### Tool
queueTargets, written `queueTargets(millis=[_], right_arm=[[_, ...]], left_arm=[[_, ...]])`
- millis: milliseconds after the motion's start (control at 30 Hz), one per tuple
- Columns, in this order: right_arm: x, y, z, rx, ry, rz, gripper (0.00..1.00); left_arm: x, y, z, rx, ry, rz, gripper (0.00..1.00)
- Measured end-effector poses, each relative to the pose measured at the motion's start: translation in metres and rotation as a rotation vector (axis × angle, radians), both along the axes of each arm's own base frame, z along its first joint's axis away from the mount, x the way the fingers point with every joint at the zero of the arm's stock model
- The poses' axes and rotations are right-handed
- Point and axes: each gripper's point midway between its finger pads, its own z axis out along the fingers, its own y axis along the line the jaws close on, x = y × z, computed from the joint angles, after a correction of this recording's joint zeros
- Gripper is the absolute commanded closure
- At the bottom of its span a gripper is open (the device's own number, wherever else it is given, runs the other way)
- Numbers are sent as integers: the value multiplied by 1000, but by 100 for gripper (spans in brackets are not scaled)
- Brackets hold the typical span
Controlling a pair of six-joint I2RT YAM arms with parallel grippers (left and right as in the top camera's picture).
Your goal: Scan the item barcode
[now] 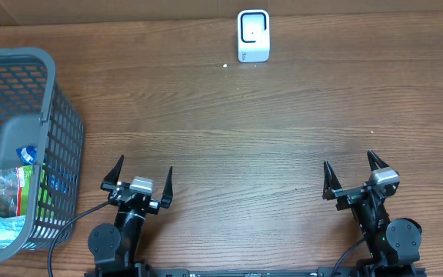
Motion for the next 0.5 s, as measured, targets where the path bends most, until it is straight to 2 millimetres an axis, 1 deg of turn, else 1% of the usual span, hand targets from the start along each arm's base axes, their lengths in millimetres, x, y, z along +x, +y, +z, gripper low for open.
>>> queueTargets(millis=[400, 500], right_arm=[[0, 0, 0, 0, 0, 0, 0], [0, 0, 0, 0, 0, 0, 0]], left_arm=[[0, -1, 0, -256, 45, 8, 0], [0, -1, 0, -283, 49, 9, 0]])
